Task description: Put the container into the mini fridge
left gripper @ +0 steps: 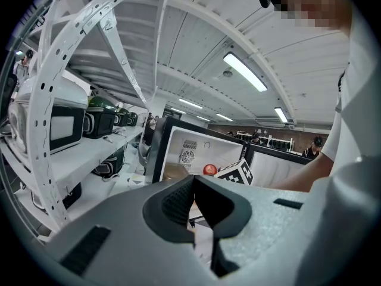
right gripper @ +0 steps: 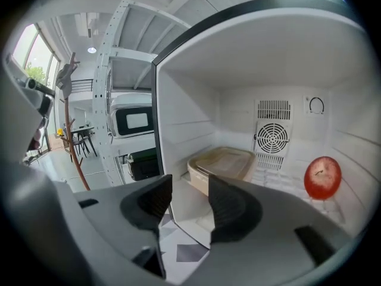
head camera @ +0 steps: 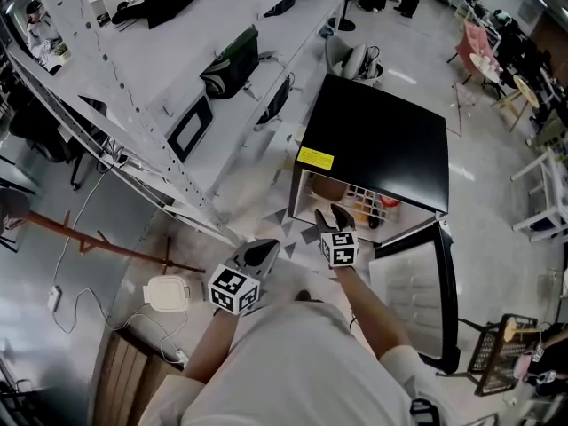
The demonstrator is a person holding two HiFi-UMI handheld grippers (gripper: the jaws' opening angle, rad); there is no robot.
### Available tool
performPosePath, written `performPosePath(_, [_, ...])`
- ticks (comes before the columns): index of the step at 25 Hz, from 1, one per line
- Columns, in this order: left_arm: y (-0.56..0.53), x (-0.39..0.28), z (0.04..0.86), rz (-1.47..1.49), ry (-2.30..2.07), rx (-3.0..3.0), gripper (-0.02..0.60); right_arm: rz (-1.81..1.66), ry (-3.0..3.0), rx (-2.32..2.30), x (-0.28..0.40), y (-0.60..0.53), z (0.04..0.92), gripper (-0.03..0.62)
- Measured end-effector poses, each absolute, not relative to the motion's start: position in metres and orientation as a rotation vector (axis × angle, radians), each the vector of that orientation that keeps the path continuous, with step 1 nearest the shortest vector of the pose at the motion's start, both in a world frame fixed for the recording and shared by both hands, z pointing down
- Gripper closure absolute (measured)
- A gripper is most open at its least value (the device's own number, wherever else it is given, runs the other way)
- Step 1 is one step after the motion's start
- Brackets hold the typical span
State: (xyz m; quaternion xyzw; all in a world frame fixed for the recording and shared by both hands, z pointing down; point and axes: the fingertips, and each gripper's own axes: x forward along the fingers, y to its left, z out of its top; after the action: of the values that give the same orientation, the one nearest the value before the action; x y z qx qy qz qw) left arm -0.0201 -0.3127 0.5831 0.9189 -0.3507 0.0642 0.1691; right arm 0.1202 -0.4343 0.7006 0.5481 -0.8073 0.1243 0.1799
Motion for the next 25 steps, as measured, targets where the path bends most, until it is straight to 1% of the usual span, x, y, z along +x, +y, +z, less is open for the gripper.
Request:
performPosePath(5, [-0.300, -0.025, 0.583, 0.177, -0.955, 2.625, 0.577, 0.344, -2.310, 1.559, 0.109, -0.415, 0.679, 0.450])
performPosePath(16, [-0.263, -0.034, 0.592, 0.174, -0.796, 2.644, 0.577, 0.334, -2.343, 1.657, 0.090, -0.356, 0.620, 0.500])
performPosePath(25, [-0.233, -0.031, 0.598, 0.185, -0.647, 2.674, 0.577, 0.303, -2.295, 1.756, 0.091, -0.299, 0.602, 0.537])
